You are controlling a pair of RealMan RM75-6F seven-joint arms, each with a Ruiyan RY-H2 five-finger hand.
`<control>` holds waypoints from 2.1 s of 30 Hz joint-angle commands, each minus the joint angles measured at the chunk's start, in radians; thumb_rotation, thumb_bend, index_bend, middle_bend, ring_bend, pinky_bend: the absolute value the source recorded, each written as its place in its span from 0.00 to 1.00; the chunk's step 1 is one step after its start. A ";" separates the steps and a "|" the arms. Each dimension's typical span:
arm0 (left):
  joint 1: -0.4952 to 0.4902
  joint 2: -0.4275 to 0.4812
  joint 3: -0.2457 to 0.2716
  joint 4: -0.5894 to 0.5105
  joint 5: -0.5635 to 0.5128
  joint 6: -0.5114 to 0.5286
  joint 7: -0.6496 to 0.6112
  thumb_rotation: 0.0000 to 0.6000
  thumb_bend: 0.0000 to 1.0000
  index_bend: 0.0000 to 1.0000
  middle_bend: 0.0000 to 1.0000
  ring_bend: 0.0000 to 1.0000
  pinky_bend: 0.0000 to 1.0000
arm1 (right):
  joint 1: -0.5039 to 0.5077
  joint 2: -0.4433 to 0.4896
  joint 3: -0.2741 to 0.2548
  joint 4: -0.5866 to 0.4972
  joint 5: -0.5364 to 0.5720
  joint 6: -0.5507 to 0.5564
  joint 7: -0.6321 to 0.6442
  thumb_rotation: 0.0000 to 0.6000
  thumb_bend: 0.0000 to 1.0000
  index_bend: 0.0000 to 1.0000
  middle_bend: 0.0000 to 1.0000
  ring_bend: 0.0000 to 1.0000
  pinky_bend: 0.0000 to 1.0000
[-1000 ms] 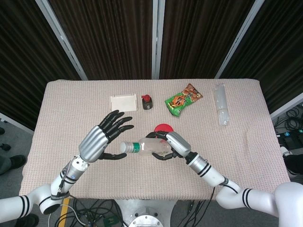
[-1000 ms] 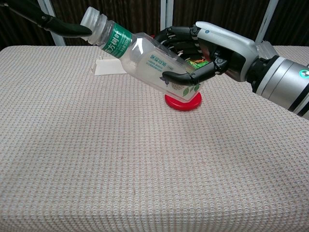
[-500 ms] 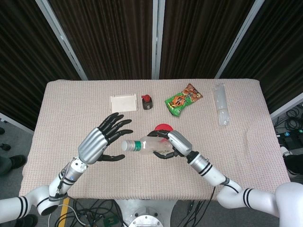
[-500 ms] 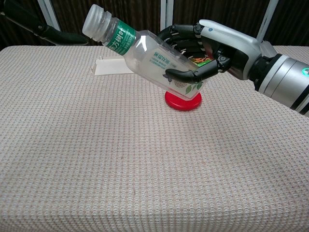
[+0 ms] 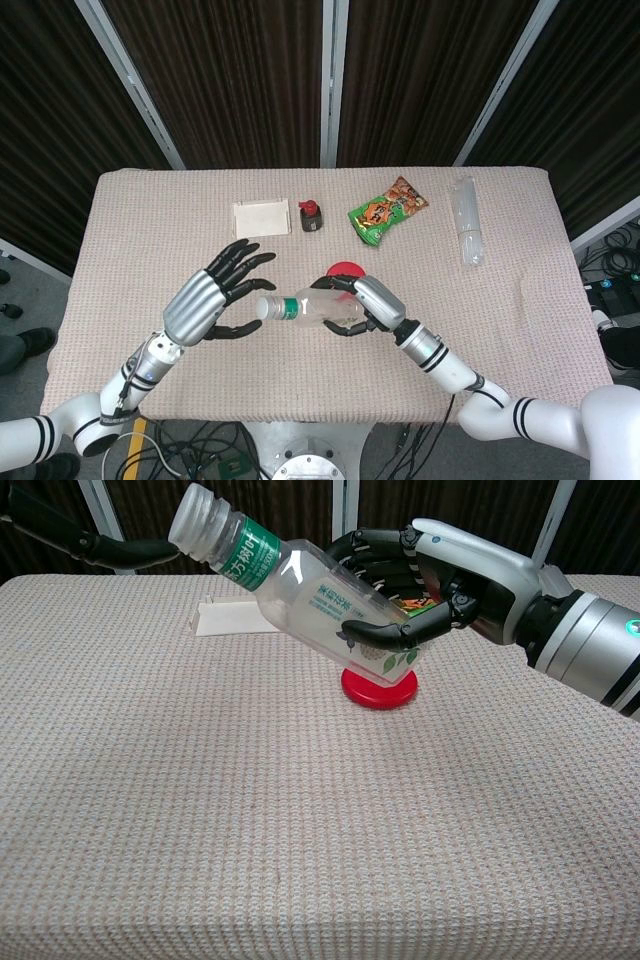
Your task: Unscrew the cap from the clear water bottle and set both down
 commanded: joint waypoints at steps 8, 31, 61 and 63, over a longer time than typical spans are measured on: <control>-0.005 0.005 0.005 -0.005 0.000 -0.013 0.004 1.00 0.27 0.33 0.08 0.00 0.00 | 0.002 -0.002 0.002 0.002 0.001 0.000 0.008 1.00 0.43 0.55 0.46 0.32 0.42; -0.008 0.004 0.011 -0.003 -0.006 -0.023 0.000 1.00 0.31 0.44 0.08 0.00 0.00 | 0.005 -0.009 0.000 0.004 -0.001 0.003 0.005 1.00 0.43 0.55 0.46 0.32 0.42; 0.016 0.026 0.002 0.033 -0.024 0.011 0.007 1.00 0.39 0.48 0.53 0.33 0.04 | -0.014 0.033 -0.017 0.006 -0.008 0.022 0.007 1.00 0.43 0.55 0.46 0.32 0.43; 0.025 0.030 0.003 0.055 -0.042 0.009 0.006 1.00 0.39 0.48 0.53 0.33 0.04 | -0.023 0.052 -0.024 0.006 -0.004 0.020 -0.011 1.00 0.43 0.55 0.46 0.32 0.43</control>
